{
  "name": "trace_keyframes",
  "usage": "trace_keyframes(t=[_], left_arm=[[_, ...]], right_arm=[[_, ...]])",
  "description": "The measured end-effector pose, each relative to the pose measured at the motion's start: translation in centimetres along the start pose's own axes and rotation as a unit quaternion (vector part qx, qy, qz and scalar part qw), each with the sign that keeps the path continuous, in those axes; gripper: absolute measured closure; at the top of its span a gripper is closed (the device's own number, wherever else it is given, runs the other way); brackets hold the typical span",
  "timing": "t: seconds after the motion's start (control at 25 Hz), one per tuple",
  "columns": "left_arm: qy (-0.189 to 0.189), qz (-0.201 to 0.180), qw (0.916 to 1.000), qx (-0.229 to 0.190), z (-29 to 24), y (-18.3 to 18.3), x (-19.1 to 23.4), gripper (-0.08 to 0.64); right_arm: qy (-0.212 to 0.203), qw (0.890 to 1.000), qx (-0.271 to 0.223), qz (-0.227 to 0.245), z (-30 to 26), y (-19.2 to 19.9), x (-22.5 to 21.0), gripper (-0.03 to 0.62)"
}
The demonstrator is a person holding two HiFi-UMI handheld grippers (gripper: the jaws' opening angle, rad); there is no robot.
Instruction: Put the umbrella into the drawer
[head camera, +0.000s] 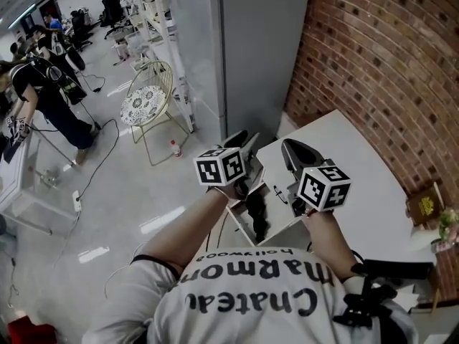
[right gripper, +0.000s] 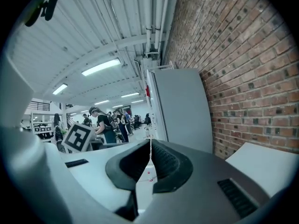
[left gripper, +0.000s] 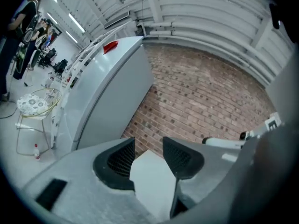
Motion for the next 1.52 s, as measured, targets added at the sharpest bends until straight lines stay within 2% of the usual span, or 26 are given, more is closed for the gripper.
trace_keyframes(t=[0.16, 0.32, 0.44, 0.56, 0.76, 1.0, 1.12, 1.24, 1.32, 1.4, 1.52], left_arm=[[0.031, -0.067, 0.9957, -0.057, 3.1, -6.6, -3.2, 0.390], [0.068, -0.116, 0.9857, -0.102, 5.7, -10.5, -6.5, 0.431], [0.085, -0.148, 0.9770, -0.128, 7.6, -11.4, -8.5, 0.451], [0.099, -0.177, 0.9713, -0.124, 8.3, -10.0, -10.2, 0.466], [0.100, -0.178, 0.9733, -0.105, 8.3, -6.7, -10.9, 0.529], [0.087, -0.172, 0.9810, -0.023, 7.7, -2.0, -8.9, 0.541], [0.096, -0.169, 0.9807, -0.021, 8.4, -1.0, -8.0, 0.545], [0.106, -0.135, 0.9846, -0.033, 9.0, 0.2, -7.1, 0.545], [0.100, -0.123, 0.9870, -0.026, 9.0, 1.2, -6.7, 0.545], [0.088, -0.130, 0.9876, -0.013, 9.1, 2.0, -6.6, 0.545], [0.061, -0.132, 0.9893, -0.011, 9.7, 2.0, -5.9, 0.545]], right_arm=[[0.008, 0.999, -0.018, 0.028, 1.3, -2.3, 0.1, 0.574], [0.029, 0.998, -0.030, 0.045, 2.6, -3.6, -0.7, 0.574], [0.036, 0.998, -0.039, 0.039, 3.2, -3.9, -1.0, 0.574], [0.035, 0.998, -0.047, 0.031, 3.8, -4.0, -1.1, 0.574], [0.036, 0.998, -0.044, 0.029, 3.6, -3.2, -0.8, 0.574], [0.042, 0.999, -0.020, 0.011, 2.9, -0.3, -0.6, 0.574], [0.046, 0.998, -0.027, -0.027, 2.9, 0.8, -1.2, 0.574], [0.036, 0.996, -0.034, -0.079, 2.8, 1.9, -1.6, 0.574], [0.034, 0.994, -0.035, -0.098, 2.8, 2.8, -1.2, 0.574], [0.041, 0.995, -0.030, -0.088, 2.8, 3.5, -0.4, 0.574], [0.062, 0.997, -0.015, -0.043, 3.0, 4.3, 0.8, 0.574]])
Point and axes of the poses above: the fingertips, and each gripper's own axes: z backward along the fingers, x to its left, y out of its underside, the point moved 3 cm from there along z, backward along the fingers, and after that the axes turned 15 degrees about x, right-handed, at the moved point
